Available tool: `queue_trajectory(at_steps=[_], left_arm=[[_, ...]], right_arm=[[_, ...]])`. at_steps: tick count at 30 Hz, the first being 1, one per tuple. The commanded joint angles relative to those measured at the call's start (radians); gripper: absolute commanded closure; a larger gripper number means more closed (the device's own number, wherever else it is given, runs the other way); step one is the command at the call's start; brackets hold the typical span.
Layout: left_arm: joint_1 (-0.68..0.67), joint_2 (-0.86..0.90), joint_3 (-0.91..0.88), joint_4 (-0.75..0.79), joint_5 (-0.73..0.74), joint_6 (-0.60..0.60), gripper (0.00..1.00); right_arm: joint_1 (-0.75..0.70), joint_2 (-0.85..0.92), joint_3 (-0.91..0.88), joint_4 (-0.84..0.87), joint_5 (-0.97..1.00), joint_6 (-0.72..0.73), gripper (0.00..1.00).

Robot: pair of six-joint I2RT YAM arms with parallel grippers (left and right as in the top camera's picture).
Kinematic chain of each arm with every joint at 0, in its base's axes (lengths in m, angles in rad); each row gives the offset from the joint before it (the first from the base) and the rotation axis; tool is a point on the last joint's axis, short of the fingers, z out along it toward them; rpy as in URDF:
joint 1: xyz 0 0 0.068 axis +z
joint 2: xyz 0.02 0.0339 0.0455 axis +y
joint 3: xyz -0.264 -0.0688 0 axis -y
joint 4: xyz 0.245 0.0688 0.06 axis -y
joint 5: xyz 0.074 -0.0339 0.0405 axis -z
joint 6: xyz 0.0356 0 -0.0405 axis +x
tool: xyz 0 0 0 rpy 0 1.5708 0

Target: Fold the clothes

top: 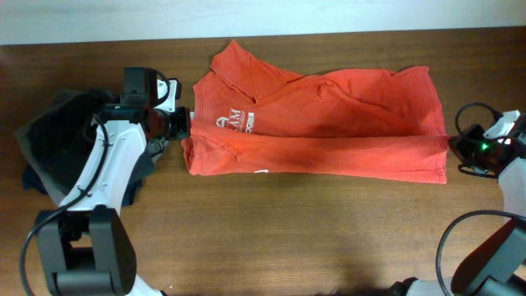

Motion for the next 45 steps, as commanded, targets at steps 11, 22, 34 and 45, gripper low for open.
queue_trajectory(at_steps=[11,22,34,45], left_arm=[[0.042,0.017,0.092,-0.117,-0.077,0.046,0.45],[-0.095,0.044,0.096,-0.172,0.034,0.159,0.63],[-0.107,0.126,0.096,-0.253,-0.010,0.055,0.37],[-0.030,0.128,0.088,-0.300,-0.034,0.056,0.32]], right_arm=[[-0.034,0.008,0.021,-0.106,-0.007,-0.004,0.37],[-0.013,0.007,0.021,-0.266,-0.084,-0.082,0.38],[-0.014,0.024,0.018,-0.377,0.166,-0.081,0.26],[-0.012,0.230,0.013,-0.188,0.061,-0.024,0.49]])
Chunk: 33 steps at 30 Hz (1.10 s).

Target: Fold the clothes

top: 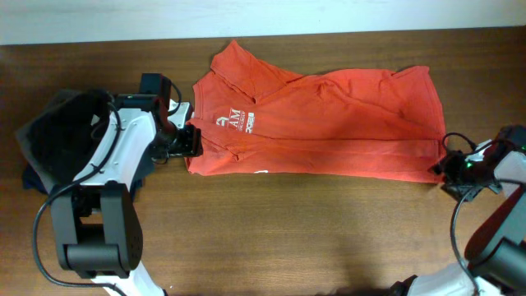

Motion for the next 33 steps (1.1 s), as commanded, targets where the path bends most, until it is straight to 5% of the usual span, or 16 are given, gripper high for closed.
queue_trajectory(at_steps=[1,6,11,17,29,33], left_arm=[[0.000,0.005,0.000,-0.003,-0.007,-0.010,0.32],[0.006,0.005,-0.048,0.009,-0.030,-0.010,0.32],[0.006,0.007,-0.119,0.097,-0.032,-0.011,0.31],[0.006,0.022,-0.137,0.142,-0.032,-0.011,0.33],[0.008,0.144,-0.137,0.140,-0.032,-0.010,0.99],[0.031,0.145,-0.136,0.071,-0.033,-0.010,1.00]], right_arm=[[0.006,0.052,0.011,0.044,-0.051,0.023,0.53],[0.006,0.059,0.011,0.050,0.024,0.076,0.65],[0.005,0.059,0.011,0.038,0.065,0.085,0.87],[0.003,0.058,0.011,0.008,0.068,0.101,0.95],[0.001,0.036,0.012,-0.048,0.068,0.101,0.96],[-0.040,0.010,0.012,-0.084,0.087,0.102,0.96]])
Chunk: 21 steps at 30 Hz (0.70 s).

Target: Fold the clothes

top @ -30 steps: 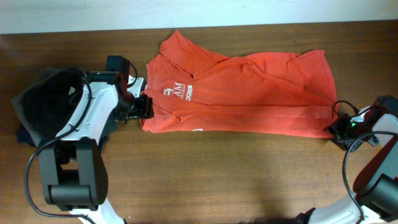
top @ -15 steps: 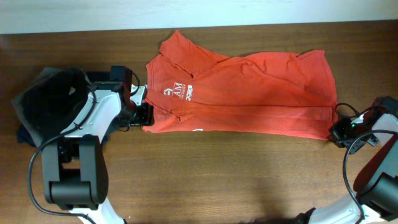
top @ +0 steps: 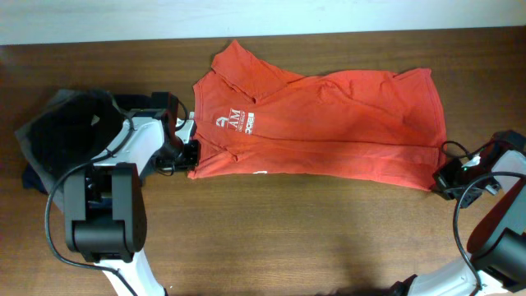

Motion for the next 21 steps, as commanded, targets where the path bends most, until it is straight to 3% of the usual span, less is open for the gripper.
queue_trajectory(at_steps=[1,9,15,17,19,21], left_arm=[[0.034,0.032,-0.019,-0.066,-0.018,0.004,1.00],[0.127,-0.058,-0.019,-0.211,-0.018,0.004,1.00],[0.145,-0.073,-0.019,-0.289,-0.026,0.004,0.99],[0.144,-0.073,-0.019,-0.292,-0.026,0.004,0.98],[0.144,-0.075,-0.018,-0.292,-0.025,0.004,0.85],[0.144,-0.079,-0.017,-0.301,-0.025,0.005,0.75]], right_arm=[[-0.048,-0.049,0.012,-0.034,0.050,0.012,0.96],[-0.183,-0.101,0.012,-0.153,0.128,0.011,0.96],[-0.205,-0.105,0.012,-0.191,0.150,0.011,0.94],[-0.205,-0.105,0.012,-0.197,0.151,0.011,0.78],[-0.206,-0.105,0.012,-0.200,0.151,0.011,0.49],[-0.212,-0.108,0.013,-0.201,0.151,0.012,0.43]])
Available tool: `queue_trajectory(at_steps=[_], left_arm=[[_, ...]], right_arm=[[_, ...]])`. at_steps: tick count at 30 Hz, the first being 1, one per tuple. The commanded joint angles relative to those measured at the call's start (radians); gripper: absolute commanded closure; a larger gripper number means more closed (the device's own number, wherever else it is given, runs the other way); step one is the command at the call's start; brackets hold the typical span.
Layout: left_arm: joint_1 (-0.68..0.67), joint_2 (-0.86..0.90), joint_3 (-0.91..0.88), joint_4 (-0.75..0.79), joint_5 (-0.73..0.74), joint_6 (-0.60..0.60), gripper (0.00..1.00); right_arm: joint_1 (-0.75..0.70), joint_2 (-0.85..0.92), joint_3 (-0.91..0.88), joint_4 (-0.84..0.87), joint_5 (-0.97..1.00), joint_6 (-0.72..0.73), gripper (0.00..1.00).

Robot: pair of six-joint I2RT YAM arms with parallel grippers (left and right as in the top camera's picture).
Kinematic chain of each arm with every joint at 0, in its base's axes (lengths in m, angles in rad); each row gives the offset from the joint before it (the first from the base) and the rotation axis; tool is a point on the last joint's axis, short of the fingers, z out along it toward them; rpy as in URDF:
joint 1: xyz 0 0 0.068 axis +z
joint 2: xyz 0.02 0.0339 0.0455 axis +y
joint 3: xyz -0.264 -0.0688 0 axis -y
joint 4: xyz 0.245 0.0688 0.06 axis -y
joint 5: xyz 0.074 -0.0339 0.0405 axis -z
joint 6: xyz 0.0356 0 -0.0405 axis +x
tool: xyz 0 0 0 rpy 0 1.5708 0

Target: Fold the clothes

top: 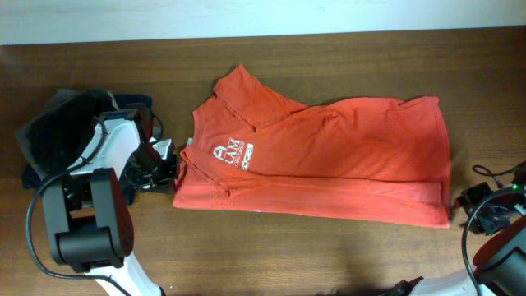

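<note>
An orange polo shirt with white chest lettering lies across the middle of the table, folded lengthwise, collar to the left. My left gripper sits at the shirt's near-left corner, apparently shut on the edge of the cloth. At the near-right corner, my right gripper also looks shut on the hem. The fingertips themselves are small and partly hidden by cloth in the overhead view.
A heap of dark clothes lies at the left edge, behind the left arm. Cables trail by the right arm at the table's right edge. The brown wooden table shows bare wood in front of the shirt.
Both grippers have moved toward the front of the table, and the shirt's near edge came with them. The whole shirt now lies lower and slightly more to the left.
At first both grippers stood just off the shirt's two ends. They then came down to the near corners, left and right. By the last moment they were at the near edge, and now the shirt has been drawn toward the table's front.
</note>
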Motion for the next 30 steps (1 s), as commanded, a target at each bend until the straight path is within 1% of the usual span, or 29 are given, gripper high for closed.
queue_trajectory(at_steps=[1,3,7,10,12,15,19,23,25,26,29,30], left_arm=[[0.014,-0.034,-0.005,-0.016,-0.024,0.005,0.73],[0.014,-0.051,0.006,-0.034,-0.023,0.005,0.65],[0.013,-0.111,0.067,-0.076,-0.023,0.005,0.61],[0.008,-0.162,0.134,-0.074,-0.011,0.013,0.57],[-0.006,-0.192,0.186,-0.044,0.035,0.059,0.57],[-0.048,-0.208,0.245,0.029,0.122,0.203,0.59],[-0.143,-0.197,0.256,0.197,0.109,0.331,0.59],[-0.240,-0.134,0.256,0.339,0.066,0.340,0.58],[-0.274,-0.075,0.256,0.406,0.042,0.330,0.56],[-0.286,-0.020,0.256,0.474,0.012,0.243,0.52],[-0.274,0.069,0.256,0.608,0.002,0.034,0.50],[-0.266,0.095,0.256,0.652,0.015,-0.020,0.50]], right_arm=[[-0.019,-0.033,0.016,-0.007,0.033,0.014,0.42],[-0.032,-0.043,0.028,-0.019,0.029,0.018,0.41],[-0.045,-0.096,0.097,-0.064,-0.004,0.004,0.40],[-0.045,-0.156,0.161,-0.090,-0.106,-0.050,0.40],[-0.043,-0.201,0.210,-0.109,-0.208,-0.093,0.40],[-0.017,-0.264,0.269,-0.121,-0.346,-0.179,0.40],[0.060,-0.347,0.296,-0.121,-0.449,-0.255,0.41],[0.162,-0.387,0.296,-0.121,-0.440,-0.257,0.41],[0.208,-0.387,0.296,-0.127,-0.439,-0.257,0.41],[0.239,-0.385,0.295,-0.135,-0.424,-0.257,0.41],[0.268,-0.385,0.295,-0.150,-0.380,-0.254,0.41],[0.274,-0.385,0.295,-0.158,-0.375,-0.254,0.41]])
